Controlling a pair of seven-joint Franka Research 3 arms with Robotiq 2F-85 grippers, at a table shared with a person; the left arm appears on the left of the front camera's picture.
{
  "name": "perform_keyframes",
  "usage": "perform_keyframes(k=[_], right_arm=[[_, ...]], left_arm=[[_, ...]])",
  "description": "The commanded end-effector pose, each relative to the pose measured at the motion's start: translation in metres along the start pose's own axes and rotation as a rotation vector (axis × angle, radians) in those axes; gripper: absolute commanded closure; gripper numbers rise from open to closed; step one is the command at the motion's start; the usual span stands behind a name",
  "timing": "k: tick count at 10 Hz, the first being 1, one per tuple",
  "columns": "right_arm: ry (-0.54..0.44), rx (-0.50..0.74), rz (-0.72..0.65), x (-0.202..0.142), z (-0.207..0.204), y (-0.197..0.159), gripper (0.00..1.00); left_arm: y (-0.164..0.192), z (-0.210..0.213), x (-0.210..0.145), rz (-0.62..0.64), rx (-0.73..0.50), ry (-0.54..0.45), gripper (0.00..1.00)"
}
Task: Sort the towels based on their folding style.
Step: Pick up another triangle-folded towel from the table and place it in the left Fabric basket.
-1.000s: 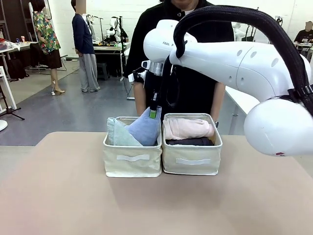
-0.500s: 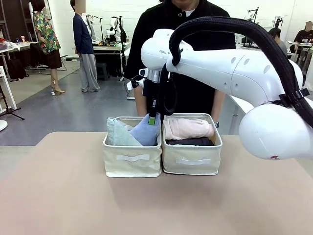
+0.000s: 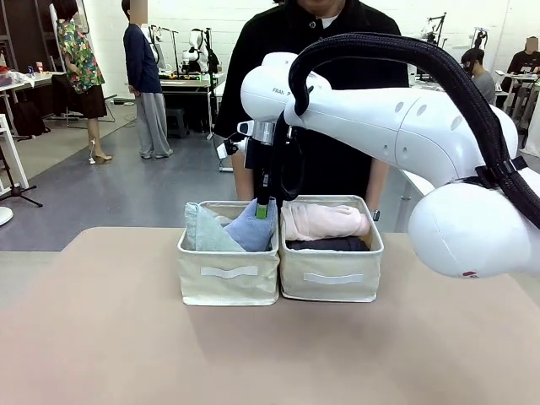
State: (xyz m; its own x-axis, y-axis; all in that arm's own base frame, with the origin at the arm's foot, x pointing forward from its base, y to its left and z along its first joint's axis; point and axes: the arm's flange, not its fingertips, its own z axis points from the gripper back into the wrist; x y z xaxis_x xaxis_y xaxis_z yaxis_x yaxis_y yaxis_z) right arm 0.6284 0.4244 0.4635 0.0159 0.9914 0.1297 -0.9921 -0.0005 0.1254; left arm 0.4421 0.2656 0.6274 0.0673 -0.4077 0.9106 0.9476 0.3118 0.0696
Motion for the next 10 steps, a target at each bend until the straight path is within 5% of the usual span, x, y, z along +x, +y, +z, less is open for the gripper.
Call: perform_keyframes(k=[1, 5, 7, 10], right_arm=[[0.000, -0.002, 0.025, 0.016, 0.019, -0.017, 0.47], [-0.006, 0.005, 0.036, 0.015, 0.020, -0.016, 0.09], [-0.007, 0.005, 0.040, 0.014, 0.020, -0.016, 0.00], [-0.003, -0.034, 0.042, 0.007, 0.033, -0.003, 0.00]], left_arm=[[-0.001, 0.002, 0.002, 0.014, 0.000, -0.001, 0.00], [-0.001, 0.002, 0.002, 0.014, 0.000, -0.001, 0.00], [-0.001, 0.002, 0.002, 0.014, 0.000, -0.001, 0.00], [-0.001, 0.002, 0.002, 0.014, 0.000, -0.001, 0.00]])
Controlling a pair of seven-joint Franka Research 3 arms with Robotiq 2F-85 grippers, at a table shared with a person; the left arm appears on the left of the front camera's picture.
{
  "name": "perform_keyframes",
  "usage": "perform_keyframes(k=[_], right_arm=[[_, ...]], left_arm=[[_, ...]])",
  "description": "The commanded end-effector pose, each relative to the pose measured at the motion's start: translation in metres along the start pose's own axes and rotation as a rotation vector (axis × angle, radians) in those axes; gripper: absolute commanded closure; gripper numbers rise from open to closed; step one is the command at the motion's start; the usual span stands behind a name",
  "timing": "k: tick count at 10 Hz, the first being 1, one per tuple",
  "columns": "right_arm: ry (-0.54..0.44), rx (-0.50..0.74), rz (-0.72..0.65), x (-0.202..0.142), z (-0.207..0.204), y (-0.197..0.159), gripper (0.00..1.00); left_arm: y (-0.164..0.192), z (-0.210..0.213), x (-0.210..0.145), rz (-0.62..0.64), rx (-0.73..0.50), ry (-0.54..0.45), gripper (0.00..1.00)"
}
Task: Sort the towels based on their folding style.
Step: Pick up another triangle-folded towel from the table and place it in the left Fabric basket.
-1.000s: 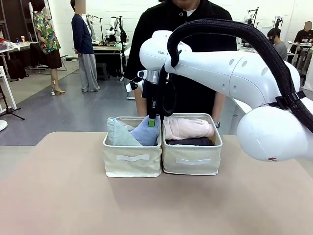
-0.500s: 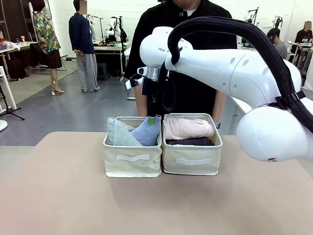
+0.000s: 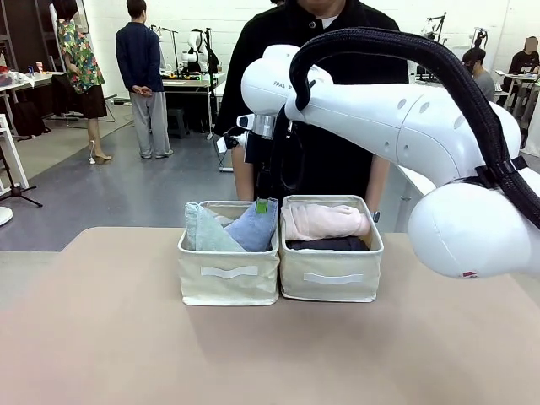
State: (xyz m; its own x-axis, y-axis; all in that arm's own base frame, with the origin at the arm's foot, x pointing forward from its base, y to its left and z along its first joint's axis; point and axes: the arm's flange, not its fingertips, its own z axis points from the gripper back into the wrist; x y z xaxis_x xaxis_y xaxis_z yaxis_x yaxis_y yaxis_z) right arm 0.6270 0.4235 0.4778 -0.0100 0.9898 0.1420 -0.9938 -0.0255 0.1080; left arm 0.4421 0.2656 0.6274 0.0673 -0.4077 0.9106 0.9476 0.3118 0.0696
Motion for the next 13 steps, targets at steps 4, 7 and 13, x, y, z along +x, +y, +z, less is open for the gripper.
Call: perform_keyframes(k=[4, 7, 13], right_arm=[[0.160, -0.173, -0.136, -0.097, 0.086, 0.099, 0.00], [0.041, -0.279, -0.314, -0.210, 0.110, 0.187, 0.00], [-0.188, -0.435, -0.449, -0.315, 0.118, 0.278, 0.00]], left_arm=[[-0.001, 0.002, 0.002, 0.014, 0.000, -0.001, 0.00], [-0.001, 0.002, 0.002, 0.014, 0.000, -0.001, 0.00], [-0.001, 0.002, 0.002, 0.014, 0.000, -0.001, 0.00]])
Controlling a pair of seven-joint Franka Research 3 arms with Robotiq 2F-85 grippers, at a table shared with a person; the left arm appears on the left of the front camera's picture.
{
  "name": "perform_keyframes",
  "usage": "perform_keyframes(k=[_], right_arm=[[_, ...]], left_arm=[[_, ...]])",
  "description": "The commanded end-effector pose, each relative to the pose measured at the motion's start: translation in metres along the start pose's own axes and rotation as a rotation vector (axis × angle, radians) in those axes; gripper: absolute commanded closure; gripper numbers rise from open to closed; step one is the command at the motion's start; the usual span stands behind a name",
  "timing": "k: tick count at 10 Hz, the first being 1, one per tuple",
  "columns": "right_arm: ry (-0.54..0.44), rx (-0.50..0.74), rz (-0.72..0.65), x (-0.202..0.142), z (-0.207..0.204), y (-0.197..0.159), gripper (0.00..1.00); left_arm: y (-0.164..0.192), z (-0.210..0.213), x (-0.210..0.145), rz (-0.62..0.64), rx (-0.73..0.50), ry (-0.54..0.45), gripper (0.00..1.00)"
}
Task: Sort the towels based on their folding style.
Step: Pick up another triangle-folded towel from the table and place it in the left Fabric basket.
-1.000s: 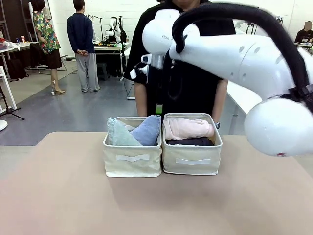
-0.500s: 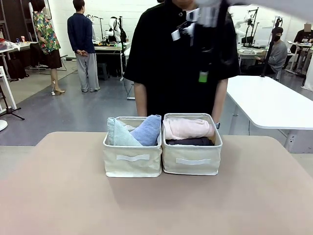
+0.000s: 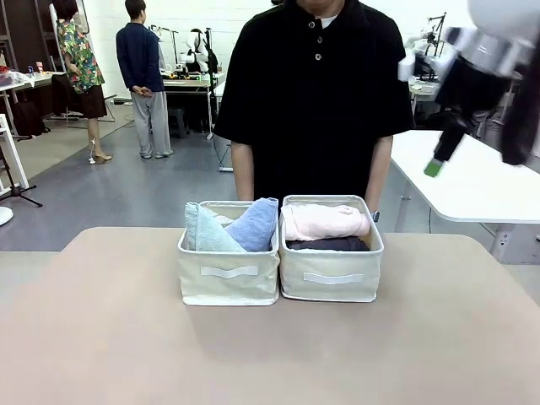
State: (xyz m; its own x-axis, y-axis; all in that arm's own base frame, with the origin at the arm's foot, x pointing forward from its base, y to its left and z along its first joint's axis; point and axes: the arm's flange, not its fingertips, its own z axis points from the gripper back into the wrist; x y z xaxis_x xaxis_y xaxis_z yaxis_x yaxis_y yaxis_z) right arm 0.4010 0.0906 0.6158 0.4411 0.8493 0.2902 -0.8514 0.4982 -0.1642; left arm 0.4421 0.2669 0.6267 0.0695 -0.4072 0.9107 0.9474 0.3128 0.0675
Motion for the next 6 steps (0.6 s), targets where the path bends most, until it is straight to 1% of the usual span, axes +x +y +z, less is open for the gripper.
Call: perform_keyframes(k=[1, 3, 5, 6], right_arm=[[-0.076, -0.034, 0.024, -0.031, -0.024, 0.033, 0.00], [-0.073, -0.019, 0.020, -0.026, -0.027, 0.026, 0.00], [-0.072, -0.015, -0.013, -0.016, -0.026, 0.021, 0.00], [-0.066, -0.013, 0.015, -0.033, -0.026, 0.035, 0.00]], left_arm=[[-0.001, 0.001, 0.004, 0.012, 0.000, -0.001, 0.00], [-0.001, 0.001, 0.004, 0.012, 0.000, -0.001, 0.00], [-0.001, 0.001, 0.004, 0.012, 0.000, -0.001, 0.00], [-0.001, 0.001, 0.004, 0.012, 0.000, -0.001, 0.00]])
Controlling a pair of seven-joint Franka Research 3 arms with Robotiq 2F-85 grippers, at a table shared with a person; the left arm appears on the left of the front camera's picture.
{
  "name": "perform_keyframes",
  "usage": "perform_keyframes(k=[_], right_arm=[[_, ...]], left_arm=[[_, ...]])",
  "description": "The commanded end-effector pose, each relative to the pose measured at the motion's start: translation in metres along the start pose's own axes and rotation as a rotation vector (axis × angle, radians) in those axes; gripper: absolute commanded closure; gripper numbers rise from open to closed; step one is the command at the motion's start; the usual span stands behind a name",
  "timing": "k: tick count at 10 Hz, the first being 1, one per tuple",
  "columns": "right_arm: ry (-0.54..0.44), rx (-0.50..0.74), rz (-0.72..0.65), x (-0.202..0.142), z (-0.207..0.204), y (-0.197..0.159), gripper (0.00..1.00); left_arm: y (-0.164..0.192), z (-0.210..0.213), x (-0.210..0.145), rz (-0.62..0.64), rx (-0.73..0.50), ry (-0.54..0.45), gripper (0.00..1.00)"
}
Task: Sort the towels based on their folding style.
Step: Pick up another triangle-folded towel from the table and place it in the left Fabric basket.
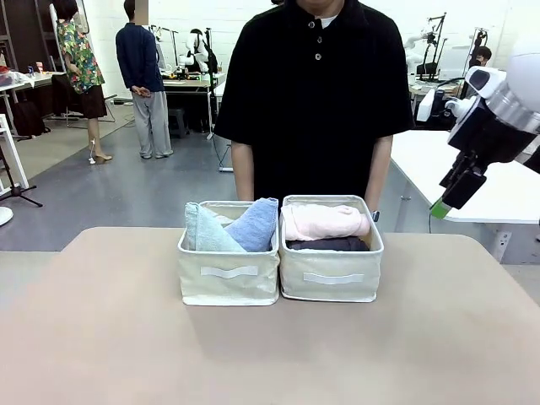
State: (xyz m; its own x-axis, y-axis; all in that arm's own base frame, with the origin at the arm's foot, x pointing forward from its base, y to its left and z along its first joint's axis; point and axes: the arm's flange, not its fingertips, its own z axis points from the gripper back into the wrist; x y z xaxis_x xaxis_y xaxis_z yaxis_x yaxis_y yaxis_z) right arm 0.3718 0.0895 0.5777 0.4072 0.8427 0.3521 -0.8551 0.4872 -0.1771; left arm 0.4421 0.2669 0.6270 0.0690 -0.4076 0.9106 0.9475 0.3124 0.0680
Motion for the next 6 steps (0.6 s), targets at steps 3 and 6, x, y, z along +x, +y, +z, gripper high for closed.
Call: perform_keyframes(k=[3, 6], right_arm=[[0.003, -0.004, 0.000, -0.0082, 0.0019, 0.0044, 0.00], [0.003, -0.004, 0.000, -0.0082, 0.0019, 0.0044, 0.00]], left_arm=[[-0.0014, 0.0007, 0.0034, 0.013, 0.000, -0.001, 0.00], [-0.0014, 0.0007, 0.0034, 0.013, 0.000, -0.001, 0.00]])
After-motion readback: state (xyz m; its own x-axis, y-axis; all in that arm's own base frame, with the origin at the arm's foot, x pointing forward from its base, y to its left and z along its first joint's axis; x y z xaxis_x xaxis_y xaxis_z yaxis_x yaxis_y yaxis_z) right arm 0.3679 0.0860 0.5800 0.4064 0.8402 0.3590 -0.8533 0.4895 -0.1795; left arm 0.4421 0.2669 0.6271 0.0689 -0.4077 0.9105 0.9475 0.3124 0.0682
